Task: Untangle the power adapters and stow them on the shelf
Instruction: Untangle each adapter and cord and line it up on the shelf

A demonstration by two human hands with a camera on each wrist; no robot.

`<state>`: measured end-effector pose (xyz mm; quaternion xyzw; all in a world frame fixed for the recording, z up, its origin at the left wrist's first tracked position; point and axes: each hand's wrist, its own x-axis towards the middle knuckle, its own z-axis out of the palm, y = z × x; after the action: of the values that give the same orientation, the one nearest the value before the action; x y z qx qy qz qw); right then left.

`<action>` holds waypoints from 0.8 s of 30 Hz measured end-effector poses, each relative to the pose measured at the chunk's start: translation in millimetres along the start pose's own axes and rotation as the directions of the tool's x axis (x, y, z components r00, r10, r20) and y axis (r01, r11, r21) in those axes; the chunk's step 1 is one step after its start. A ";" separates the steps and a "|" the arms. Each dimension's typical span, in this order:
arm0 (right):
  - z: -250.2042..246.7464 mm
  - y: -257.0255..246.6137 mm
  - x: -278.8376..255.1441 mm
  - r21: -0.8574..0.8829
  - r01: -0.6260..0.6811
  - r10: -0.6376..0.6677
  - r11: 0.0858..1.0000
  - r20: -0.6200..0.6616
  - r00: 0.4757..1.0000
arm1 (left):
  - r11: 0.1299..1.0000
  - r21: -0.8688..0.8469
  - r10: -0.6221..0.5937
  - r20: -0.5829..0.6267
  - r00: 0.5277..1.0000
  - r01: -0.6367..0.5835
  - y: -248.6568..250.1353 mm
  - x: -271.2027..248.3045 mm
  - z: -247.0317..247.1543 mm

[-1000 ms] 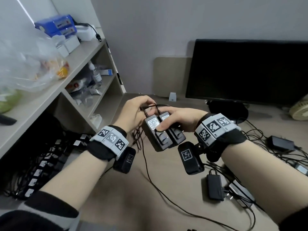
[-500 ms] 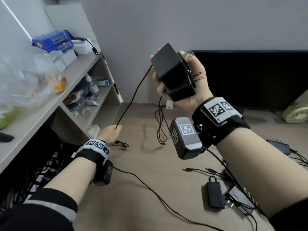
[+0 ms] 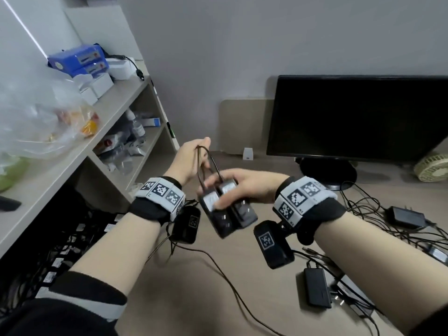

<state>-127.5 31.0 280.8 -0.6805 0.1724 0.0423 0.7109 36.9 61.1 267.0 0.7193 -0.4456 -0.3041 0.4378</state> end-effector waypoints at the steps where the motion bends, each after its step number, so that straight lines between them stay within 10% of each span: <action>1: -1.7 10.5 2.7 -0.106 -0.046 0.043 0.993 -0.031 0.999 | 0.980 0.189 0.059 -0.005 0.998 -0.057 -3.5 3.5 -1.9; 5: 1.0 26.5 15.1 -0.051 0.022 -0.036 0.998 -0.290 0.956 | 0.774 0.557 0.198 0.237 0.951 -0.300 -0.6 -4.5 5.1; 8: 5.5 11.0 21.4 0.181 0.233 -0.109 0.956 -0.517 0.849 | 0.861 0.422 0.225 0.185 0.957 -0.284 -5.0 -1.5 6.4; 13: -22.1 -16.8 10.7 0.401 0.550 -0.107 0.732 -0.730 0.675 | 0.982 0.191 0.009 -0.002 1.000 -0.008 -55.8 3.3 -10.2; 17: -56.3 -27.6 -12.1 0.421 0.704 -0.053 0.572 -0.837 0.544 | 0.945 0.083 -0.317 -0.011 0.948 0.317 -125.6 -5.1 -26.8; 20: -67.3 -19.8 -13.0 0.362 0.650 -0.066 0.668 -0.842 0.536 | 0.933 -0.011 -0.358 -0.075 0.931 0.359 -128.9 -8.3 -33.2; 24: -51.2 16.3 13.6 0.069 0.132 -0.025 0.989 -0.799 0.601 | 0.974 -0.166 -0.171 -0.075 0.982 0.157 -58.0 1.7 -40.5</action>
<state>-129.2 -20.5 260.4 -0.5909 0.4425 -0.3063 0.6011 92.8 86.8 232.2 0.7291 -0.3390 -0.3416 0.4866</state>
